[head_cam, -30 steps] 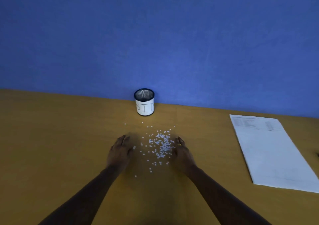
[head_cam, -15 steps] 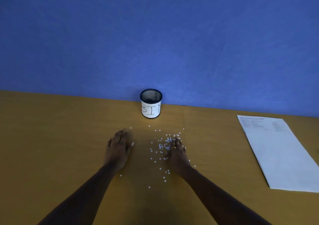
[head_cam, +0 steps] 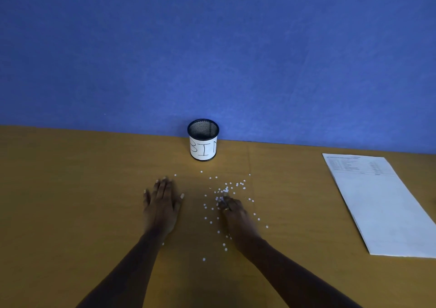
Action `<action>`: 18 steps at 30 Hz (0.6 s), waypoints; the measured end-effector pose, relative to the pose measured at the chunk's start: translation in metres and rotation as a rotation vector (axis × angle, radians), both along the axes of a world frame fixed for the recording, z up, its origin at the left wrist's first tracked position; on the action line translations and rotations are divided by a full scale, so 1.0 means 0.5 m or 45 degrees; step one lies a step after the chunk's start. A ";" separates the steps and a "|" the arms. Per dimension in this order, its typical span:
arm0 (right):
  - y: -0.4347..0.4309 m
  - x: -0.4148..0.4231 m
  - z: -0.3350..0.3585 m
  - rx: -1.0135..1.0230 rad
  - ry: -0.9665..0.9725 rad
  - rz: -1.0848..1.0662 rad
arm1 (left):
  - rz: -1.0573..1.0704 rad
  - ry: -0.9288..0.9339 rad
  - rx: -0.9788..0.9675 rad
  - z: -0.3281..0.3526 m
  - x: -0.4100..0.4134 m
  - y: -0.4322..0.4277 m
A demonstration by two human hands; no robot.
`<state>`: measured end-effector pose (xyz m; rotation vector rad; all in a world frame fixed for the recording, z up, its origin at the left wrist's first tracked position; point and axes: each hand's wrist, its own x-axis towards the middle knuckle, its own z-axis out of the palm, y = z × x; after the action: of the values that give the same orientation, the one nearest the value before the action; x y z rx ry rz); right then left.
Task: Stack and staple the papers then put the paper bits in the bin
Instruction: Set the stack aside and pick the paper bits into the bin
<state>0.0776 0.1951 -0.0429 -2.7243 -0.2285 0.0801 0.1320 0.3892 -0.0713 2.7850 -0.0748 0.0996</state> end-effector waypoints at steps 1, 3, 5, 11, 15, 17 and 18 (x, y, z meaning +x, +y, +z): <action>-0.001 -0.001 0.004 -0.046 0.030 0.027 | 0.004 -0.003 0.005 -0.001 0.000 -0.001; -0.003 -0.003 0.012 -0.151 -0.030 0.082 | 0.013 -0.011 0.013 0.000 -0.001 0.000; -0.009 -0.003 0.018 -0.183 -0.045 0.108 | 0.013 -0.013 0.029 -0.001 -0.002 0.001; -0.015 0.016 0.006 -0.170 -0.022 0.126 | 0.015 -0.038 0.040 -0.003 -0.003 -0.001; -0.006 0.021 0.036 -0.076 -0.022 0.004 | 0.026 -0.054 0.021 -0.002 -0.006 0.000; -0.011 0.035 0.030 -0.005 -0.005 -0.093 | 0.034 -0.041 0.009 0.000 -0.007 0.000; -0.015 0.042 0.027 0.102 0.079 -0.177 | 0.040 -0.030 0.005 0.002 -0.008 0.000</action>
<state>0.0984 0.1877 -0.0293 -2.6450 -0.0233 0.1129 0.1281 0.3891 -0.0703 2.7898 -0.0374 0.1401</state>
